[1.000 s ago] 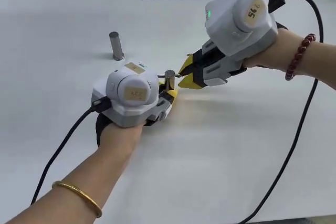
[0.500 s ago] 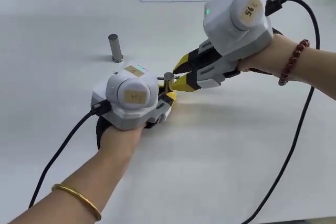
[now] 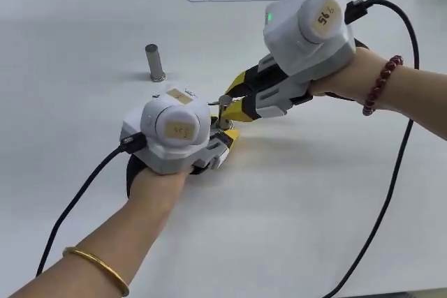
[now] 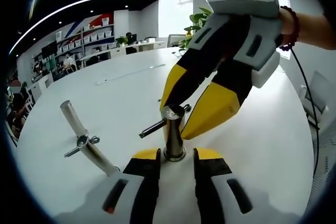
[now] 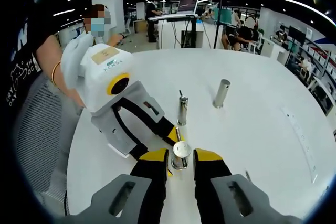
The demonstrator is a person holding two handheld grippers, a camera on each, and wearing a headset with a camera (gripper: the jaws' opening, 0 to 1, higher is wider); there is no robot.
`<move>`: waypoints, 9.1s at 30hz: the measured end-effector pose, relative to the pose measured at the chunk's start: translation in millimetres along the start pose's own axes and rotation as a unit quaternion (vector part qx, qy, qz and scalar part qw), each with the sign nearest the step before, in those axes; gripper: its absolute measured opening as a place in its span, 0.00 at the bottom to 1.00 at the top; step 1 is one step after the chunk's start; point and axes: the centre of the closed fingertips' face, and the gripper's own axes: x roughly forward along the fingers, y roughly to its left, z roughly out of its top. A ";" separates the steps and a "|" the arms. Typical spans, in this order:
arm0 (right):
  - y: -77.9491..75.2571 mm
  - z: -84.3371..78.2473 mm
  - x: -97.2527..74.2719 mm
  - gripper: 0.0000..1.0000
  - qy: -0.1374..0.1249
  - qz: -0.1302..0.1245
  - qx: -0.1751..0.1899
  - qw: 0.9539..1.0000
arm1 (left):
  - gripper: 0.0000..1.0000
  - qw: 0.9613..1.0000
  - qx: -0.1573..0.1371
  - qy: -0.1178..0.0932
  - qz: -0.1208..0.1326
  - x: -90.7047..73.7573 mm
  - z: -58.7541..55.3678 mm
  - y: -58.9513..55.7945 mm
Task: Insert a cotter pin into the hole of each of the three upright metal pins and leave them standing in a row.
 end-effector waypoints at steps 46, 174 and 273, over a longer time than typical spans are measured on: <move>-14.8 6.0 11.3 0.08 -0.007 0.001 0.001 1.000 | 0.45 0.997 -0.056 -0.041 -0.019 -82.3 12.8 18.3; -106.5 52.8 61.0 0.08 -0.097 -0.123 0.157 0.975 | 0.75 0.999 -0.032 -0.040 -0.001 -110.6 5.1 30.8; 51.2 -18.5 -11.3 0.09 -0.115 -0.127 0.125 0.977 | 0.69 0.998 -0.037 -0.052 0.009 -151.5 7.5 4.0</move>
